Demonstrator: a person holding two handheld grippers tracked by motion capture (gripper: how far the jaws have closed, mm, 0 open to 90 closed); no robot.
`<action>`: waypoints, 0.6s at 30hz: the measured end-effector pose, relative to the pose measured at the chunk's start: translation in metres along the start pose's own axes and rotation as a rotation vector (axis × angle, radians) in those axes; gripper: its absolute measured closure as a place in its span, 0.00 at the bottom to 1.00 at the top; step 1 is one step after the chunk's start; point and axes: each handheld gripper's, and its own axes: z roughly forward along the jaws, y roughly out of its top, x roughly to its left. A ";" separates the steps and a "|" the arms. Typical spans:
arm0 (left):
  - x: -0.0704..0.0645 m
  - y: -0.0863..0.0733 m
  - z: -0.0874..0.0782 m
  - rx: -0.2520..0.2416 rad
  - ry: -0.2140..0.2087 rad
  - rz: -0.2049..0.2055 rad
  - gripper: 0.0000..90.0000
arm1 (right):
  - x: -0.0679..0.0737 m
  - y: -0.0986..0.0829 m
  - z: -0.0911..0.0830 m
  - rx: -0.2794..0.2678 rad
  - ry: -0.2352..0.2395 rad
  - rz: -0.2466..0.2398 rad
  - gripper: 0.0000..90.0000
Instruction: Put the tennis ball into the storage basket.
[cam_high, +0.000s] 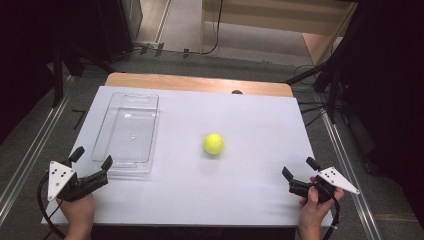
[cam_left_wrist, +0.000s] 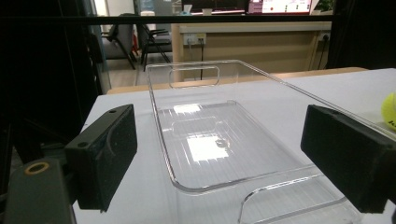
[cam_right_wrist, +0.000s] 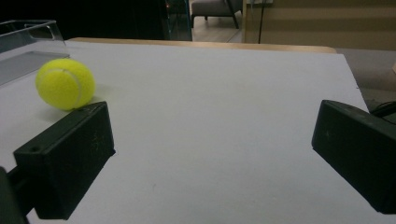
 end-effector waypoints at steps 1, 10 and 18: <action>0.000 0.000 0.000 0.000 0.000 0.000 0.13 | 0.000 0.000 0.000 0.000 0.000 0.000 0.00; -0.001 -0.001 0.000 -0.001 -0.002 -0.003 0.13 | 0.002 0.006 0.002 0.023 -0.005 0.002 0.00; -0.003 -0.001 -0.001 0.008 -0.005 0.011 0.13 | 0.010 0.022 0.008 0.060 0.032 -0.033 0.00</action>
